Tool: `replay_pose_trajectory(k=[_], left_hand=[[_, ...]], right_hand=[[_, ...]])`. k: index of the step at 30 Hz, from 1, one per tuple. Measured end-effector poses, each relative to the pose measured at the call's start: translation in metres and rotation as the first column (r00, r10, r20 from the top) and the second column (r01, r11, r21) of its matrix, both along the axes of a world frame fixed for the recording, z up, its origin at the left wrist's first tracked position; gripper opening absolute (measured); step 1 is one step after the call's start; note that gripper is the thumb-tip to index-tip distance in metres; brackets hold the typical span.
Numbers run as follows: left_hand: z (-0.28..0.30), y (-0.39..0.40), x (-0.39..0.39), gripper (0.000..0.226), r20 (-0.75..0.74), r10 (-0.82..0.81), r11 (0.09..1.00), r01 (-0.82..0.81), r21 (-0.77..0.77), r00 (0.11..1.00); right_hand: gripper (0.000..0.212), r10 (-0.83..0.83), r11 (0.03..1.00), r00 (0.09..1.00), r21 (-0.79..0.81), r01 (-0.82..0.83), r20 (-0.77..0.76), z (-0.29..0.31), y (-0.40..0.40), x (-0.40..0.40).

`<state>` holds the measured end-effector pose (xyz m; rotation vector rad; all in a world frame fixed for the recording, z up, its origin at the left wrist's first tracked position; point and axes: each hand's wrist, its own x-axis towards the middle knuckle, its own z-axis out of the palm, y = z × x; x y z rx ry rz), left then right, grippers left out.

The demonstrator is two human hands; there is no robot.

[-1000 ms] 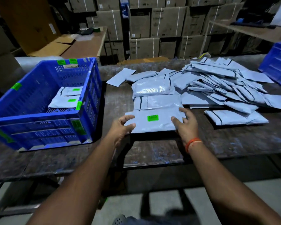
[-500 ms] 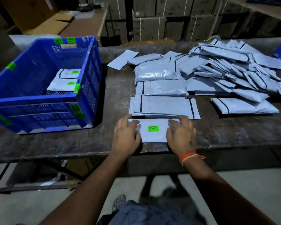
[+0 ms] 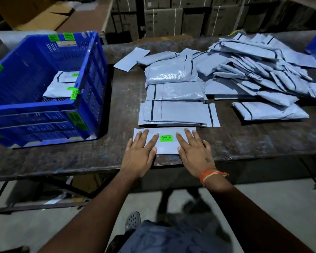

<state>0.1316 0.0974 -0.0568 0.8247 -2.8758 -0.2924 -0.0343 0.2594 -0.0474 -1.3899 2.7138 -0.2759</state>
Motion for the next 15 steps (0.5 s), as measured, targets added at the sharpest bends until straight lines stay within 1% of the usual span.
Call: replay_pose_trajectory(k=[4,7,9,11,12,13,15], left_hand=[[-0.002,-0.008,0.008,0.054,0.018,0.108,0.994,-0.108,-0.017,0.994],[0.003,-0.009,0.011,0.053,0.051,0.260,0.966,-0.259,-0.011,0.964],[0.012,-0.005,0.011,0.049,0.035,0.363,0.932,-0.362,-0.035,0.931],[0.021,0.001,0.010,0.046,-0.004,0.391,0.919,-0.391,-0.046,0.920],[0.024,0.001,0.007,0.044,-0.027,0.391,0.920,-0.391,-0.010,0.920],[0.027,0.000,0.003,0.043,-0.048,0.394,0.918,-0.391,0.058,0.918],[0.030,-0.008,-0.009,0.045,-0.066,0.424,0.885,-0.398,0.241,0.903]], right_hand=[[0.057,-0.098,0.994,0.995,0.042,0.098,0.001,0.000,0.009,-0.012],[0.051,-0.175,0.984,0.985,0.044,0.175,-0.012,0.006,0.009,-0.011],[0.050,-0.237,0.970,0.971,0.055,0.238,-0.026,0.014,0.008,-0.006],[0.046,-0.289,0.957,0.957,0.031,0.289,-0.002,0.020,0.003,-0.003],[0.043,-0.310,0.950,0.950,-0.016,0.311,0.036,0.021,-0.001,-0.004],[0.040,-0.323,0.942,0.942,-0.065,0.329,0.090,0.021,-0.005,-0.006],[0.040,-0.307,0.939,0.931,-0.097,0.330,0.196,0.020,-0.012,-0.013]])
